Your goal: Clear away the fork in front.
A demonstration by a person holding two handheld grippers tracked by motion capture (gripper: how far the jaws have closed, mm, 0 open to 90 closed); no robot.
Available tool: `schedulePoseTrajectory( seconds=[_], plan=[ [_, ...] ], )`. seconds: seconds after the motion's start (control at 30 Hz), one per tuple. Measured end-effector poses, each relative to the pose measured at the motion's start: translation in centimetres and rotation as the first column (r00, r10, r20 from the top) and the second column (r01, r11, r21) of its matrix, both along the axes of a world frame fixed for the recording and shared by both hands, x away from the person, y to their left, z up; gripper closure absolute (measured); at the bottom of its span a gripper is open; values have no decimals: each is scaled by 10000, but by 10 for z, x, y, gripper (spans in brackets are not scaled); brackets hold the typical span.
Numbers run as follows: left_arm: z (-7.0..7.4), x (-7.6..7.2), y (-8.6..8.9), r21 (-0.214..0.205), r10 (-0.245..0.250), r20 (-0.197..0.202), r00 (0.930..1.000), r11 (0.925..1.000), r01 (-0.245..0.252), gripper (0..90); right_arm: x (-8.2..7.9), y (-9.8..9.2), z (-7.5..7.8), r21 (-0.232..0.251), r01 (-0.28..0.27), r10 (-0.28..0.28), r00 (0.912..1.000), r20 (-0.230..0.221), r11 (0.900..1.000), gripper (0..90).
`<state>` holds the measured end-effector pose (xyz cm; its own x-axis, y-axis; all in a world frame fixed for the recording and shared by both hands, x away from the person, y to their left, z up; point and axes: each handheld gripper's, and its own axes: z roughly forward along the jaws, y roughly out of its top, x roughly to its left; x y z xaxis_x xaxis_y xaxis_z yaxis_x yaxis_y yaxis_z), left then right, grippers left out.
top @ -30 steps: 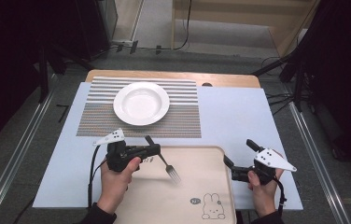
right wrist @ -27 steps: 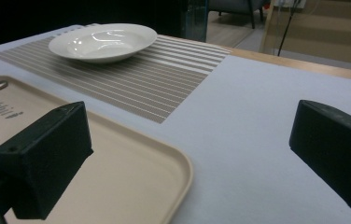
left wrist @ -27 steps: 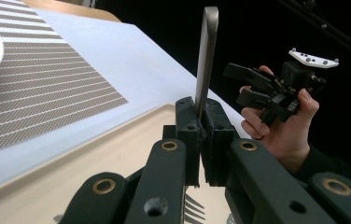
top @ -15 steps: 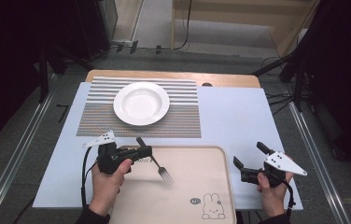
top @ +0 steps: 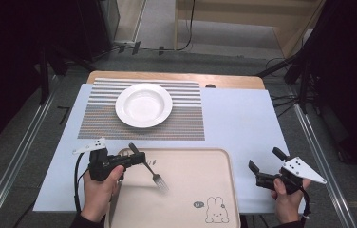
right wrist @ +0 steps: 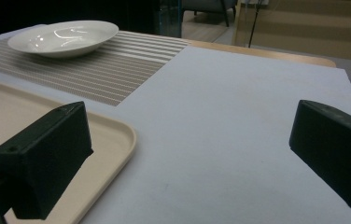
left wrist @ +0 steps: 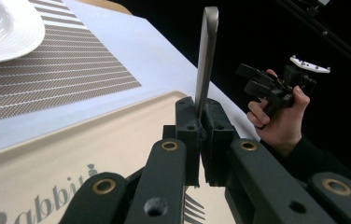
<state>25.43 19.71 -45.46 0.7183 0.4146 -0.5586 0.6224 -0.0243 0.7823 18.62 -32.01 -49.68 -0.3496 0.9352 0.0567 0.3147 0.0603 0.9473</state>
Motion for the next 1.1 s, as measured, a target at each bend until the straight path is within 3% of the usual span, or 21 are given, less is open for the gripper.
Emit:
schedulePoseTrajectory(
  seconds=[0.17, 0.37, 0.47, 0.7, 0.8, 1.0, 1.1],
  plan=[
    [-1, -2, 3, -124, -334, -286, 9990, 9994, 330, 871, -3, -5, -2, 25, 109, -109, 9999, -45, 9999, 0],
    [-6, -3, 6, 91, -580, -591, 9966, 9982, 586, 871, -6, -10, -3, 57, 244, -243, 9997, -39, 9997, 0],
    [-8, -2, 5, 139, -951, -822, 9921, 9952, 965, 871, -8, -13, -3, 66, 307, -307, 9995, -54, 9995, 0],
    [-13, 3, 0, 376, -1272, -1386, 9821, 9903, 1335, 871, -9, -15, -3, 71, 334, -334, 9994, -25, 9994, 0],
    [-16, 5, -3, 793, -1098, -1443, 9834, 9893, 1221, 871, -8, -15, -3, 74, 351, -351, 9994, -6, 9994, 0],
    [-21, 10, -5, 896, -867, -1639, 9827, 9907, 1023, 867, -7, -15, -4, 73, 335, -335, 9994, -52, 9994, 0],
    [-26, 14, -6, 1427, -462, -1578, 9864, 9873, 691, 838, -7, -15, -6, 65, 347, -346, 9993, -109, 9994, 0]
  ],
)
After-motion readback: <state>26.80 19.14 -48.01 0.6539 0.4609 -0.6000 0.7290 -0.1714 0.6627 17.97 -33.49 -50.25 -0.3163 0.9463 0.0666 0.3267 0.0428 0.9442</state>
